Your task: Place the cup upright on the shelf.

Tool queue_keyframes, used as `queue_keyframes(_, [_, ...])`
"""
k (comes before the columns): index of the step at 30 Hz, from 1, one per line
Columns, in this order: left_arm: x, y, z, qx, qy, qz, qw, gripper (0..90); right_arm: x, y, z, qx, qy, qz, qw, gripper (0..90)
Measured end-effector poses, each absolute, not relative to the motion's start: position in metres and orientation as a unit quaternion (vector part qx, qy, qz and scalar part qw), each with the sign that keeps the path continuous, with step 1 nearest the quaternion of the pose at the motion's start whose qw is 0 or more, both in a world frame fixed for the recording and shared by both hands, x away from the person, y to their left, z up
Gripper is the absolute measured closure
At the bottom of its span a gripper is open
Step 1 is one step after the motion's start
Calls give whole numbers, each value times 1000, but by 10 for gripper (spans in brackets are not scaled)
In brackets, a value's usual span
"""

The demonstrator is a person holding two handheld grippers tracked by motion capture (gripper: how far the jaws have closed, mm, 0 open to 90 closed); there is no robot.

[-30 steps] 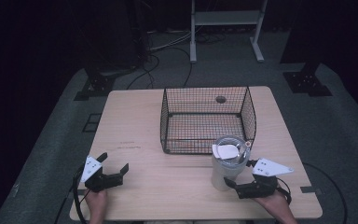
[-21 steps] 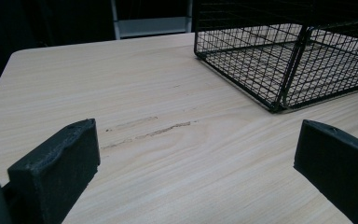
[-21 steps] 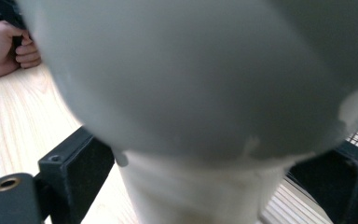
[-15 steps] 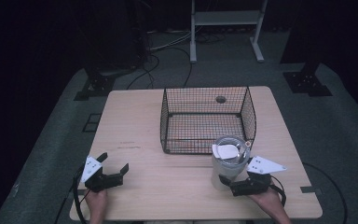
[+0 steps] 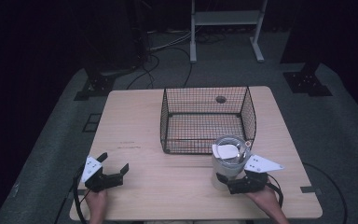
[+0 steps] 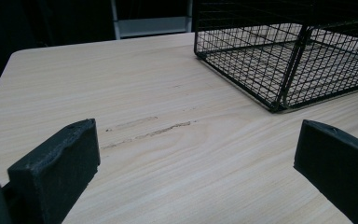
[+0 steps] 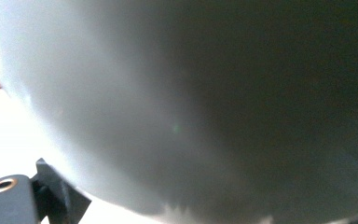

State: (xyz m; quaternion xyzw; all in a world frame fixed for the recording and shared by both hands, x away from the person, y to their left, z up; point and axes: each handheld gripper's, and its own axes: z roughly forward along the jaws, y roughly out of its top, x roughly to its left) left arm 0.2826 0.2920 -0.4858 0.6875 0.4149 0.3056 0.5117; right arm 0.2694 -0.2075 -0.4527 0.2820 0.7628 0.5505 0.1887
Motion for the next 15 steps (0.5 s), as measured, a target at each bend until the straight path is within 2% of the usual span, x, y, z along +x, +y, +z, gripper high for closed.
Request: queue_keyframes(15, [283, 292, -486, 687, 415, 305, 513, 0, 270, -208, -451, 273, 766, 549, 195, 84])
